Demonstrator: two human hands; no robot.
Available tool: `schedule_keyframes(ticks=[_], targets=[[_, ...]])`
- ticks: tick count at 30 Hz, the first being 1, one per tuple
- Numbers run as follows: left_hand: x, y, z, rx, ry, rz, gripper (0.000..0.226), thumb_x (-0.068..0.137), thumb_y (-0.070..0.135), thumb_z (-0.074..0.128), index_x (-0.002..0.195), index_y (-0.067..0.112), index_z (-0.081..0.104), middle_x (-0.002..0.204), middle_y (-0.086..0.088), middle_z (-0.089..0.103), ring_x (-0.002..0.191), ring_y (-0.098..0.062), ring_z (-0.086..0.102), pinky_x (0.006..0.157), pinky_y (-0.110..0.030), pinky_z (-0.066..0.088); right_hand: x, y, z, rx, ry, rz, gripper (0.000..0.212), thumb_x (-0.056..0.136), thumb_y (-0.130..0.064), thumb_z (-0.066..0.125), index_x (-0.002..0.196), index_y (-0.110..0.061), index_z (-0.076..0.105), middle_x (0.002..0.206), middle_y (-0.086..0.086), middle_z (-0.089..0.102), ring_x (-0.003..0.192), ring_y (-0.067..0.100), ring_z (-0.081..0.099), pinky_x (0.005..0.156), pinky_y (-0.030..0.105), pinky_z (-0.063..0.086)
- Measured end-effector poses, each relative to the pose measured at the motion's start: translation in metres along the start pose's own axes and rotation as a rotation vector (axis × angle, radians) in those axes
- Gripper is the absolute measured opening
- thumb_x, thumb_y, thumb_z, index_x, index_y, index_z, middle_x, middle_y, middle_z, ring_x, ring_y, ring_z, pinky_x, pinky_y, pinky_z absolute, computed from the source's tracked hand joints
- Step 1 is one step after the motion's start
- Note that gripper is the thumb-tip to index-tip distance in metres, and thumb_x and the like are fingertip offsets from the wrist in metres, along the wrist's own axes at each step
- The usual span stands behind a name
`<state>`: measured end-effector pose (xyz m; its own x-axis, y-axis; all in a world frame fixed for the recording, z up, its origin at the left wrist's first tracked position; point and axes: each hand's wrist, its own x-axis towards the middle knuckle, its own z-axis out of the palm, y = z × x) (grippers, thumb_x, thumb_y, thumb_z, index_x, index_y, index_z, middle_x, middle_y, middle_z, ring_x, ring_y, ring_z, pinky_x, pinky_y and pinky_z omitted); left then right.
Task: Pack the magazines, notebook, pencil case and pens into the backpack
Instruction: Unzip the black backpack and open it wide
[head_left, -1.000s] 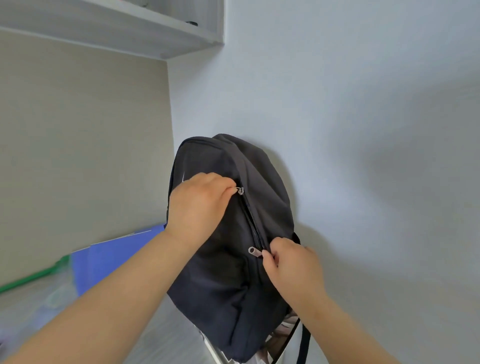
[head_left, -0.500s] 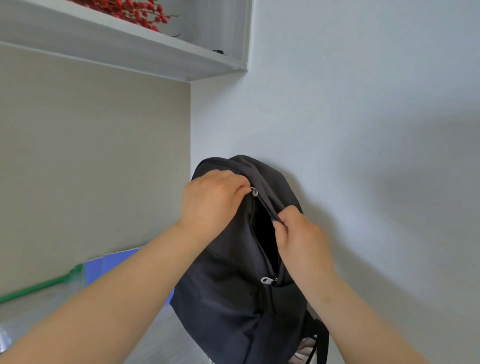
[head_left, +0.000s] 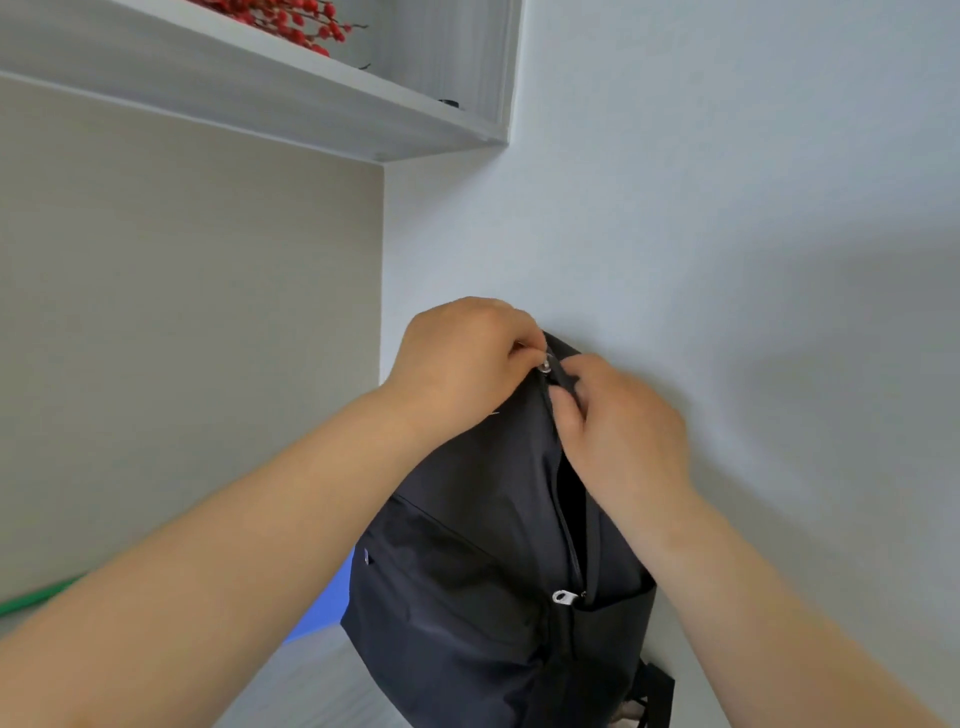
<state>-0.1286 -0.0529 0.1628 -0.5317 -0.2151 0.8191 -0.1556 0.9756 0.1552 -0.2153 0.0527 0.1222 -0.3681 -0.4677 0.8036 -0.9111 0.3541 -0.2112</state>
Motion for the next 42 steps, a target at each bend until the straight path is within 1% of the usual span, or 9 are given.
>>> schedule_keyframes(ticks=[6,11,14,17,20,23,28,32,42], targets=[[0.017,-0.019,-0.01,-0.108,-0.091,-0.236,0.014,0.082,0.02,0.059,0.085,0.016,0.072,0.092,-0.003,0.072,0.091,-0.021,0.061,0.073,-0.025,0.041,0.008,0.008,0.0,-0.014,-0.003,0.053,0.022,0.092,-0.024,0.044,0.099,-0.011,0.061,0.089,0.016,0.071,0.086,0.036,0.061,0.064,0.033,0.039],[0.012,-0.071,-0.014,-0.24,-0.094,-0.534,0.01,0.08,0.013,0.062,0.08,0.009,0.072,0.064,0.005,0.062,0.071,-0.016,0.058,0.062,-0.024,0.043,0.002,0.02,-0.004,0.003,-0.051,0.17,0.019,0.092,-0.022,0.045,0.097,-0.012,0.061,0.088,0.015,0.071,0.086,0.035,0.063,0.07,0.035,0.045],[0.002,-0.082,-0.005,-0.352,-0.137,-0.568,0.018,0.08,0.011,0.063,0.063,0.017,0.066,0.059,0.009,0.059,0.069,-0.015,0.058,0.063,-0.019,0.044,0.007,0.015,-0.005,0.045,-0.084,0.202,0.018,0.091,-0.025,0.044,0.096,-0.015,0.057,0.088,0.008,0.07,0.088,0.033,0.062,0.073,0.036,0.047],[0.002,-0.081,0.001,-0.424,-0.124,-0.529,0.03,0.08,0.01,0.063,0.055,0.027,0.061,0.058,0.01,0.06,0.061,-0.004,0.056,0.062,-0.011,0.043,0.025,-0.008,-0.004,0.133,0.077,0.085,0.032,0.084,-0.038,0.049,0.108,-0.017,0.055,0.087,-0.004,0.062,0.099,0.024,0.055,0.072,0.03,0.037],[0.005,-0.079,0.005,-0.473,-0.123,-0.488,0.03,0.079,0.009,0.063,0.055,0.027,0.061,0.058,0.009,0.061,0.059,-0.003,0.055,0.062,-0.01,0.045,0.051,-0.03,0.01,-0.055,-0.081,-0.038,0.039,0.085,-0.037,0.051,0.117,-0.015,0.051,0.109,0.003,0.065,0.107,0.027,0.05,0.078,0.035,0.038],[0.005,-0.087,0.006,-0.447,-0.114,-0.475,0.025,0.08,0.009,0.063,0.06,0.023,0.064,0.058,0.011,0.06,0.059,-0.001,0.055,0.057,-0.004,0.043,0.067,-0.034,0.028,-0.29,-0.232,-0.143,0.024,0.089,-0.024,0.045,0.105,-0.013,0.059,0.104,0.009,0.067,0.098,0.031,0.056,0.07,0.031,0.03],[-0.004,-0.123,0.009,-0.459,-0.012,-0.591,0.013,0.081,0.01,0.062,0.07,0.016,0.066,0.057,0.009,0.058,0.052,0.0,0.053,0.045,0.001,0.037,0.069,-0.021,0.034,-0.282,-0.098,-0.278,0.023,0.091,-0.022,0.043,0.092,-0.014,0.065,0.09,0.01,0.072,0.087,0.033,0.06,0.067,0.031,0.023],[-0.027,-0.155,0.023,-0.496,-0.024,-0.762,0.011,0.082,0.012,0.061,0.072,0.011,0.065,0.06,0.004,0.058,0.056,-0.007,0.051,0.05,-0.017,0.038,0.071,-0.008,0.03,-0.32,-0.082,-0.26,0.025,0.093,-0.024,0.043,0.097,-0.015,0.066,0.088,0.013,0.072,0.082,0.033,0.06,0.067,0.029,0.023],[-0.109,-0.203,0.074,-0.461,-0.213,-1.151,0.035,0.086,0.004,0.053,0.051,0.01,0.051,0.05,-0.007,0.053,0.049,-0.018,0.041,0.04,-0.021,0.034,0.084,0.021,0.037,-0.361,-0.066,-0.137,0.026,0.093,-0.023,0.045,0.101,-0.011,0.067,0.095,0.019,0.071,0.09,0.039,0.059,0.067,0.031,0.028]])
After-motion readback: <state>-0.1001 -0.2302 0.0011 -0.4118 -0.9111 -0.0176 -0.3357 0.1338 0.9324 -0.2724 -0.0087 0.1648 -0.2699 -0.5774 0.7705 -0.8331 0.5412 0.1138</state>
